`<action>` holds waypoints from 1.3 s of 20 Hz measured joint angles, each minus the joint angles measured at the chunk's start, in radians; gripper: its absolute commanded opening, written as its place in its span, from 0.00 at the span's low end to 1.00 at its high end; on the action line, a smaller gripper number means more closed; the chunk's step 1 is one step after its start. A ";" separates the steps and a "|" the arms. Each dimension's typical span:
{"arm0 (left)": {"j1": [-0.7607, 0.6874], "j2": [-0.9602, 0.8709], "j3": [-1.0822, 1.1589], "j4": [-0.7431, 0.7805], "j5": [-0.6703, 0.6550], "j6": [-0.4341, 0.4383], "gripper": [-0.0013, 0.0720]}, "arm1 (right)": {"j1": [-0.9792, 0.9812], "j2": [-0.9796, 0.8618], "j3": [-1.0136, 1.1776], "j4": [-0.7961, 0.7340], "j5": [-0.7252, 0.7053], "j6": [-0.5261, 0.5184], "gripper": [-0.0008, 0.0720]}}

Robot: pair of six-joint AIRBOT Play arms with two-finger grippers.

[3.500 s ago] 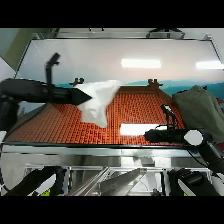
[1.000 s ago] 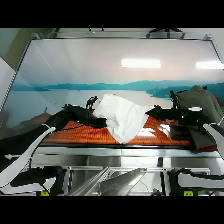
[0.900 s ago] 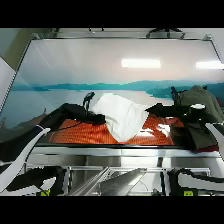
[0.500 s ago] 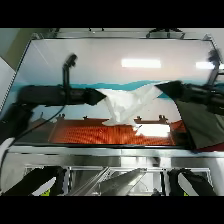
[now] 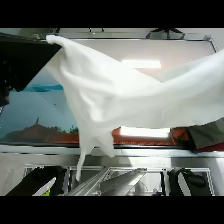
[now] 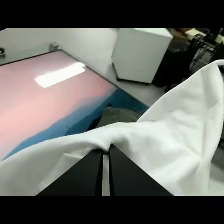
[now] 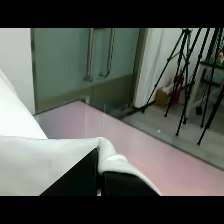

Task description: Fold the shirts.

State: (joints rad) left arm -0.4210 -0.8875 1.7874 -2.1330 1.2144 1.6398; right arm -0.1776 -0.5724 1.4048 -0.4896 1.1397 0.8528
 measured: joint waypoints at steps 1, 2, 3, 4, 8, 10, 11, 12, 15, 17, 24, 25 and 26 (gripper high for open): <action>0.004 -0.037 0.021 0.033 0.042 -0.011 0.04 | 0.006 -0.031 -0.014 -0.002 0.025 0.014 0.04; 0.012 -0.080 0.027 0.061 0.080 -0.021 0.04 | 0.018 -0.064 -0.037 -0.001 0.043 0.021 0.04; 0.022 -0.130 0.021 0.079 0.113 -0.026 0.04 | 0.038 -0.101 -0.068 -0.002 0.055 0.027 0.04; 0.032 -0.182 0.004 0.086 0.140 -0.024 0.04 | 0.062 -0.138 -0.102 -0.010 0.060 0.027 0.04; 0.079 -0.416 -0.120 0.052 0.185 0.038 0.07 | 0.183 -0.333 -0.273 -0.056 0.044 0.029 0.04; 0.098 -0.529 -0.188 0.022 0.161 0.088 0.96 | 0.237 -0.460 -0.356 -0.070 0.001 0.013 0.04; 0.109 -0.586 -0.213 0.014 0.150 0.108 0.96 | 0.254 -0.522 -0.383 -0.076 -0.021 0.006 0.04; 0.124 -0.634 -0.229 0.011 0.140 0.120 0.96 | 0.264 -0.581 -0.402 -0.080 -0.041 -0.001 0.04; 0.182 -0.742 -0.246 -0.002 0.164 0.148 0.96 | 0.270 -0.724 -0.435 -0.087 -0.095 -0.011 0.04; 0.220 -0.770 -0.259 -0.003 0.208 0.154 0.96 | 0.251 -0.768 -0.443 -0.090 -0.119 -0.026 0.04; 0.246 -0.660 -0.575 -0.011 0.156 0.179 0.96 | 0.101 -0.800 -0.451 -0.094 -0.116 -0.042 0.04; 0.234 -0.650 -0.627 -0.011 0.124 0.182 0.96 | 0.092 -0.800 -0.451 -0.094 -0.108 -0.043 0.04; 0.216 -0.646 -0.677 -0.012 0.084 0.183 0.96 | 0.085 -0.801 -0.452 -0.094 -0.102 -0.043 0.04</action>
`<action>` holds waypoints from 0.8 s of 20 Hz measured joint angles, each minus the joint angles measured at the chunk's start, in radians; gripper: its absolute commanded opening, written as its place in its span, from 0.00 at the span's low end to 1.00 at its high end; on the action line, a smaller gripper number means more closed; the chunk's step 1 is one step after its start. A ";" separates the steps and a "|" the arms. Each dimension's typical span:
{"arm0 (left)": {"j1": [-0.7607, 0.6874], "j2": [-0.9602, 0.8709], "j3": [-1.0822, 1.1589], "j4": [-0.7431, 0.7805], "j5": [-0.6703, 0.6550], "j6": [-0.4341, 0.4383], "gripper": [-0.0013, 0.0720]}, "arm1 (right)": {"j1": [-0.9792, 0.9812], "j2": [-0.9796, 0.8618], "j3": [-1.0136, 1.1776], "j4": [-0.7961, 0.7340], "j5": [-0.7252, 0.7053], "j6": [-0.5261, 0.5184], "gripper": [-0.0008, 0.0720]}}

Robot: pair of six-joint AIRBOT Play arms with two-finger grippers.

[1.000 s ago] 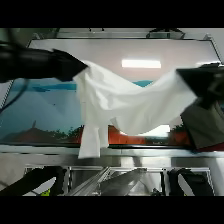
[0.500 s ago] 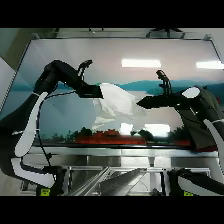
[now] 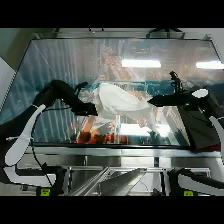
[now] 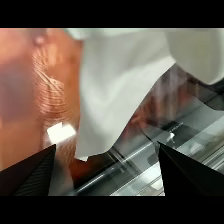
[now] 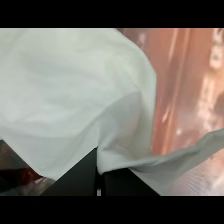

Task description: Fold the shirts.

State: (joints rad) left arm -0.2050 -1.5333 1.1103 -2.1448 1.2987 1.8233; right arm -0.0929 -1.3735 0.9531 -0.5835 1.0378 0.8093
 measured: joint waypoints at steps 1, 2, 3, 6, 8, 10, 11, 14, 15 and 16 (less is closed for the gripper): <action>-0.019 0.000 -0.040 -0.003 -0.027 0.003 0.96 | -0.005 0.000 0.000 0.000 0.004 -0.002 0.04; -0.038 -0.003 -0.070 -0.003 -0.054 0.010 0.96 | -0.008 0.000 0.000 0.000 0.009 -0.002 0.04; -0.055 -0.012 -0.089 -0.004 -0.081 0.011 0.96 | -0.011 0.000 0.000 0.001 0.018 -0.002 0.04; -0.096 -0.046 -0.088 -0.018 -0.137 0.018 0.34 | -0.014 0.000 0.000 0.004 0.047 -0.002 0.04; -0.113 -0.073 -0.063 0.002 -0.165 0.022 0.04 | -0.016 0.000 0.000 0.003 0.065 -0.002 0.04; -0.121 -0.081 -0.032 0.001 -0.173 0.022 0.04 | -0.017 0.006 0.000 0.003 0.078 -0.002 0.04; -0.123 -0.074 -0.016 0.001 -0.166 0.022 0.04 | -0.019 0.016 0.000 0.003 0.083 -0.003 0.04; -0.126 0.003 0.040 0.002 -0.145 0.022 0.04 | -0.027 0.079 0.015 0.000 0.096 -0.007 0.04; -0.126 0.049 0.071 0.002 -0.130 0.021 0.04 | -0.032 0.119 0.032 0.000 0.105 -0.009 0.04; -0.127 0.099 0.109 0.006 -0.115 0.021 0.04 | -0.038 0.164 0.055 0.000 0.110 -0.010 0.04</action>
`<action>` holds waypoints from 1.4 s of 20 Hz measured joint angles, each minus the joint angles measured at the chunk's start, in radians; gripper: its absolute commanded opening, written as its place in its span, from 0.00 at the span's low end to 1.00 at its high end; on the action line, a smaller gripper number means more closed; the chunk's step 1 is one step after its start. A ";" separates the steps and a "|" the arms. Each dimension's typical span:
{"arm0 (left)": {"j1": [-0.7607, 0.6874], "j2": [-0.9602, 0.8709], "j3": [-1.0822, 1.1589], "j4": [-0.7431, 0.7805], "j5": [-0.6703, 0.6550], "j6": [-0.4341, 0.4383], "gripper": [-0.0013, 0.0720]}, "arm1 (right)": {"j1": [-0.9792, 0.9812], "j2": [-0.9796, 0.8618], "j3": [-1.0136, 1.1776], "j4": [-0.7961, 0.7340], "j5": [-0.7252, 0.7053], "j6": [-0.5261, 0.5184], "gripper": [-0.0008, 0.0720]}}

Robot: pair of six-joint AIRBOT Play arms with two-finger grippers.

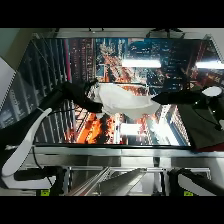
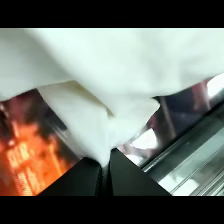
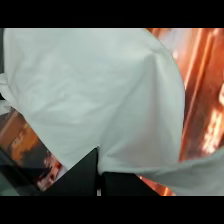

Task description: Fold the shirts.

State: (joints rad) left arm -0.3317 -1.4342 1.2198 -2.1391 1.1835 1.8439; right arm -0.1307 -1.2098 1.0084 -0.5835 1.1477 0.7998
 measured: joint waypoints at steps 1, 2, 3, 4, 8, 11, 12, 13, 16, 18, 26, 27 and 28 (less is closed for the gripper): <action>0.000 0.059 0.052 0.012 0.026 -0.008 0.04 | -0.010 0.058 0.033 0.000 0.006 0.000 0.04; 0.000 0.115 0.111 0.034 0.053 -0.021 0.04 | -0.022 0.116 0.072 0.000 0.008 0.000 0.04; 0.000 0.178 0.186 0.066 0.086 -0.035 0.04 | -0.038 0.183 0.124 0.000 0.011 0.000 0.04; 0.000 0.236 0.262 0.104 0.117 -0.053 0.04 | -0.056 0.247 0.177 0.001 0.012 0.000 0.04; 0.000 0.448 0.608 0.291 0.190 -0.121 0.04 | -0.144 0.500 0.417 0.004 -0.039 -0.001 0.04; 0.000 0.558 0.796 0.387 0.198 -0.149 0.04 | -0.206 0.623 0.555 0.007 -0.090 -0.029 0.03; 0.000 0.583 0.825 0.407 0.196 -0.154 0.04 | -0.224 0.644 0.584 0.008 -0.092 -0.035 0.04; 0.000 0.601 0.836 0.420 0.191 -0.159 0.04 | -0.239 0.652 0.603 0.014 -0.084 -0.035 0.04; 0.000 0.597 0.789 0.457 0.172 -0.147 0.04 | -0.266 0.616 0.622 0.077 0.010 -0.030 0.04; 0.000 0.530 0.748 0.476 0.161 -0.129 0.04 | -0.264 0.563 0.590 0.119 0.065 -0.023 0.04; 0.124 -0.071 0.801 0.420 0.118 -0.008 0.04 | -0.084 0.156 0.280 0.101 -0.002 -0.055 0.04; 0.142 -0.143 0.818 0.402 0.095 0.001 0.04 | -0.058 0.078 0.259 0.096 -0.043 -0.063 0.04; 0.159 -0.209 0.825 0.388 0.068 0.010 0.04 | -0.032 -0.009 0.244 0.095 -0.096 -0.073 0.04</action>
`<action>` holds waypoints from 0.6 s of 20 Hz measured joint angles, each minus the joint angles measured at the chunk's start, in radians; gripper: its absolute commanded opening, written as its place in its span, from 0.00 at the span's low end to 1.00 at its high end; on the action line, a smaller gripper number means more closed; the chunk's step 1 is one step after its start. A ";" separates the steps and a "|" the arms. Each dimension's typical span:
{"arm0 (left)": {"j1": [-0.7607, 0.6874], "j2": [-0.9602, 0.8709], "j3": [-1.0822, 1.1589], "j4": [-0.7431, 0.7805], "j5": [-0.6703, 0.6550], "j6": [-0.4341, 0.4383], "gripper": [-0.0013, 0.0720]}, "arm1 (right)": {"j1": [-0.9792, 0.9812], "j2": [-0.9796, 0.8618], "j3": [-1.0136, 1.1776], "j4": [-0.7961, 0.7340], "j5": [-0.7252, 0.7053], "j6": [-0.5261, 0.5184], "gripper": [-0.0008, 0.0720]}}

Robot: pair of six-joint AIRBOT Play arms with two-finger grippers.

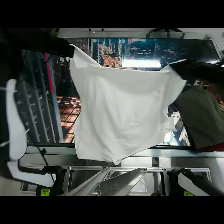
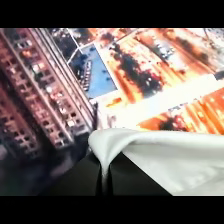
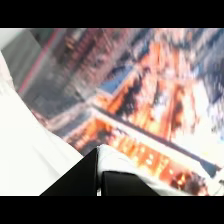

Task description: Fold the shirts.

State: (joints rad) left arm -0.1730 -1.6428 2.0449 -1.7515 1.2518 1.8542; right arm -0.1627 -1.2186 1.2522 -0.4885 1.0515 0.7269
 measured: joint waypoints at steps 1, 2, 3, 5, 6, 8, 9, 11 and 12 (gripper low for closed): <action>0.015 -0.057 -0.002 -0.014 -0.036 0.007 0.04 | 0.022 -0.084 -0.009 0.008 -0.059 -0.010 0.05; 0.031 -0.103 -0.008 -0.025 -0.071 0.014 0.04 | 0.039 -0.159 -0.010 0.020 -0.116 -0.015 0.15; 0.045 -0.132 -0.012 -0.033 -0.102 0.015 0.04 | 0.050 -0.231 -0.005 0.038 -0.162 -0.019 0.36; 0.077 -0.169 -0.010 -0.040 -0.135 0.018 0.93 | 0.057 -0.327 0.019 0.069 -0.229 -0.025 0.45; 0.094 -0.175 -0.005 -0.043 -0.138 0.021 0.97 | 0.056 -0.357 0.032 0.079 -0.246 -0.026 0.44; 0.126 -0.167 -0.008 -0.049 -0.129 0.010 0.97 | 0.041 -0.373 0.051 0.091 -0.253 -0.029 0.44; 0.142 -0.155 -0.015 -0.052 -0.109 -0.002 0.97 | 0.024 -0.365 0.058 0.092 -0.241 -0.029 0.44; 0.179 -0.116 -0.040 -0.055 -0.045 -0.037 0.97 | -0.018 -0.325 0.065 0.057 -0.182 -0.006 0.32; 0.198 -0.090 -0.062 -0.055 -0.001 -0.056 0.97 | -0.042 -0.300 0.067 0.019 -0.138 0.018 0.32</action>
State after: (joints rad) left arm 0.0254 -1.7332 1.9827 -1.8065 1.2510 1.7985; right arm -0.2047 -1.5188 1.3193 -0.4694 0.9138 0.7452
